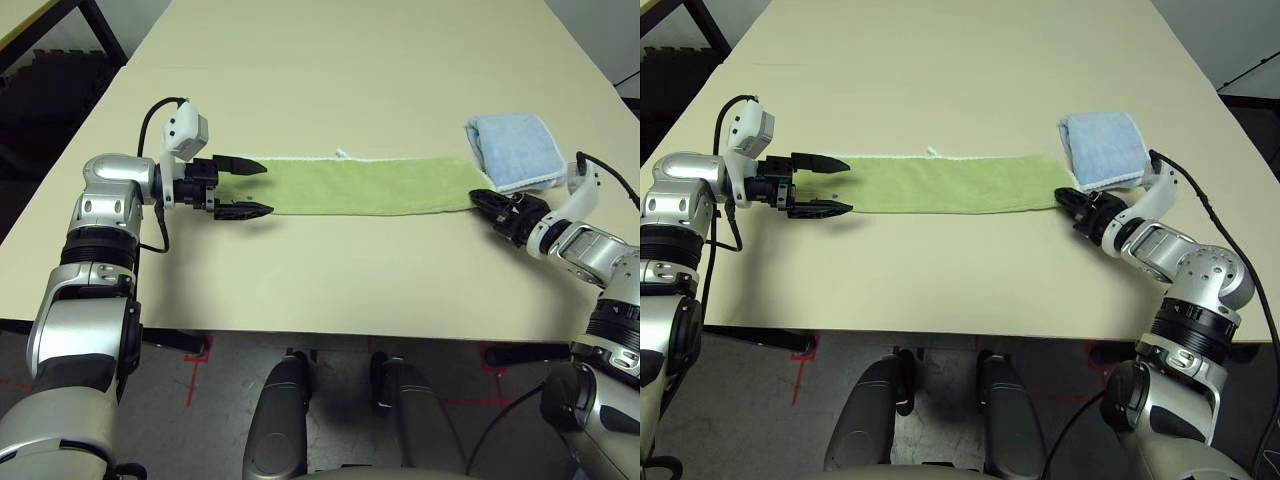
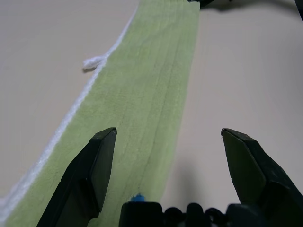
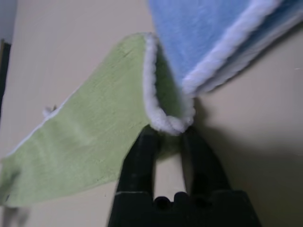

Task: Fold the towel and set it aside.

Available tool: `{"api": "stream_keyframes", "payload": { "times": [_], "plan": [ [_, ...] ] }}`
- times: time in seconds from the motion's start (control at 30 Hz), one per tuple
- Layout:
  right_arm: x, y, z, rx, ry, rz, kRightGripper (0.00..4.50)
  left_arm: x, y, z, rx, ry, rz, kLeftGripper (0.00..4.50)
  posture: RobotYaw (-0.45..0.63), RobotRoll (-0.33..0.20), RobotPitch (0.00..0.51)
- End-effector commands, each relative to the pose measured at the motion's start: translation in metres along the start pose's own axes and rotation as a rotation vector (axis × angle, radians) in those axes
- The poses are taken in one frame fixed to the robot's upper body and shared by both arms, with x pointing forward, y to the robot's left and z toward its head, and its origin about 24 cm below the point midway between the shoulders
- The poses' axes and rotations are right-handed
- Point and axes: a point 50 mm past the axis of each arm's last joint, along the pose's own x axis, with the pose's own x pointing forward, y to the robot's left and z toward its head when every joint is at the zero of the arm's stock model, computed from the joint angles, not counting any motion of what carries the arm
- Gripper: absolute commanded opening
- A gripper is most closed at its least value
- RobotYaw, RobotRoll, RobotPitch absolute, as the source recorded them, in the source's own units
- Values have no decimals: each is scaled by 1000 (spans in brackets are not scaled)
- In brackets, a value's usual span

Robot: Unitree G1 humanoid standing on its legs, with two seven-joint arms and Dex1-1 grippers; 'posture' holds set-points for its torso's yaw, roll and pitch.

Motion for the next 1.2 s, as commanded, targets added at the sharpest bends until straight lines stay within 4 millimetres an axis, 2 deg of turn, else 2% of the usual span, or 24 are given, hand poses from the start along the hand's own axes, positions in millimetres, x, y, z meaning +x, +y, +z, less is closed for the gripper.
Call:
{"api": "stream_keyframes", "payload": {
  "times": [0.03, 0.3, 0.47, 0.6, 0.8, 0.93, 1.2],
  "plan": [
    [-5, -12, -2, 20, -18, -53, 26, 0, -1, -2, 1, 18, -14, 4500, 39, 0, 218],
    [-15, -14, 3, -18, -31, -42, 26, 1, -1, -2, -2, 20, -21, 4500, 32, 0, 217],
    [-20, 5, 3, -223, -6, 129, 26, 2, -1, -2, -4, 18, -20, 4500, 34, 0, 216],
    [-27, 3, 7, -379, -6, 194, 26, 2, -1, -2, -4, 17, -19, 4500, 35, 0, 216],
    [-29, 9, 16, -471, -70, 231, 26, 2, -1, -1, -5, 17, -18, 4500, 33, 0, 214],
    [-26, 23, 21, -558, -128, 287, 26, 2, 0, -1, -4, 17, -18, 4500, 33, 0, 212],
    [-14, 59, 14, -800, -113, 443, 26, 4, 0, 0, -3, 18, -23, 4500, 36, 0, 207]
  ]
}}
